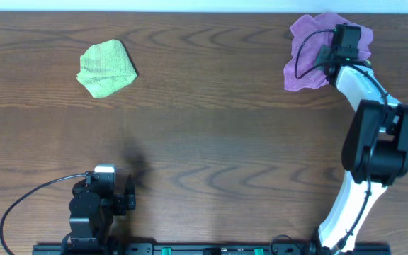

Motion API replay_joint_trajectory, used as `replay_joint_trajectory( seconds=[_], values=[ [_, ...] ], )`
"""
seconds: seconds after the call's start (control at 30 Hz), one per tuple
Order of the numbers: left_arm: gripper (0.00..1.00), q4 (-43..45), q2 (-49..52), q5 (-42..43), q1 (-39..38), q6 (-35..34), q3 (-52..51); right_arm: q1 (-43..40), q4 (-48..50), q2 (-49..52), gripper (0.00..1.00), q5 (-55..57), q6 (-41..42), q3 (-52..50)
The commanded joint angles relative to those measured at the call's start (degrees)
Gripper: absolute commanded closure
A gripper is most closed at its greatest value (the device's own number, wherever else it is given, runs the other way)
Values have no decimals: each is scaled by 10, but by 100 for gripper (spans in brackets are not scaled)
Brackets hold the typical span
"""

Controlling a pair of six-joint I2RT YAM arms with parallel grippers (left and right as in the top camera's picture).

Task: Fold the cloth
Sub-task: 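Reach the right gripper to the purple cloth pile and grasp it, then pull the purple cloth left toward table center with the right gripper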

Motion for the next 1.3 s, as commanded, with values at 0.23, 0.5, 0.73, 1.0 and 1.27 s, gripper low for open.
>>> replay_joint_trajectory(
  seconds=[0.23,0.5,0.73,1.0,1.27],
  values=[
    [5,-7,-4,-2,2,10,-6,82,-41,-170,98,39,-52,6],
    [5,-7,-4,-2,2,10,-6,95,-142,-190,94,67,-52,6],
    [5,-7,-4,-2,2,10,-6,97,-151,-190,96,83,-67,6],
    [5,-7,-4,-2,2,10,-6,105,-162,-196,74,85,-67,7],
    [5,-7,-4,-2,2,10,-6,116,-167,-234,99,85,-67,7]
  ],
)
